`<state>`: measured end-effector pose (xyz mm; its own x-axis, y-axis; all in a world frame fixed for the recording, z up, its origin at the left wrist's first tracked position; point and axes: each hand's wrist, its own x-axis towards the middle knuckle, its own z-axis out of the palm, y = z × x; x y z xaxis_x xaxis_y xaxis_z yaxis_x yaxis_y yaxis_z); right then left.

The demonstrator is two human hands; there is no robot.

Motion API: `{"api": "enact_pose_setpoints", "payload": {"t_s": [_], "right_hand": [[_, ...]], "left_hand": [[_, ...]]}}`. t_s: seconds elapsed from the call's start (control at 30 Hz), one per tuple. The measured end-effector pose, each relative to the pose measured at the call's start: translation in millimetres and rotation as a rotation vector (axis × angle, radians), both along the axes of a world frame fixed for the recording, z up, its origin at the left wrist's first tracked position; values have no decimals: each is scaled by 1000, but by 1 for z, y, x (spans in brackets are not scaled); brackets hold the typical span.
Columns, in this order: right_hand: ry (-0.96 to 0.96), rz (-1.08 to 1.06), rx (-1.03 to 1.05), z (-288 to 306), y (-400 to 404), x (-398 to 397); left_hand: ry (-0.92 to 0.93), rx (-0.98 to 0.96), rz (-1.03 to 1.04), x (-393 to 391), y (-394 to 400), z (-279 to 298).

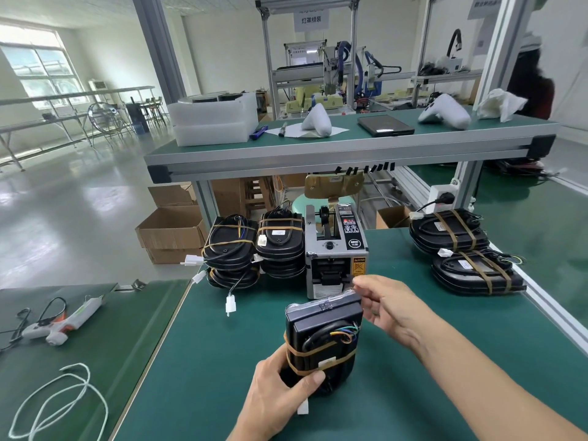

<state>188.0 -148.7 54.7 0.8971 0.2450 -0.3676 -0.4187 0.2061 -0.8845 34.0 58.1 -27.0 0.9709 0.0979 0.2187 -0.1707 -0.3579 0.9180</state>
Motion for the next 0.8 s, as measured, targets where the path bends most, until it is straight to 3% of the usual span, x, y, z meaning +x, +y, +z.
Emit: {"api": "enact_pose_setpoints", "payload": {"t_s": [0.13, 0.4, 0.8], "right_hand": [[-165, 85, 48, 31, -12, -23], [-446, 152, -178, 56, -1, -61], [-435, 112, -290, 37, 15, -64]], "left_hand": [[0, -1, 10, -1, -1, 2], [-16, -13, 21, -1, -2, -1], [6, -8, 14, -1, -1, 0]]}}
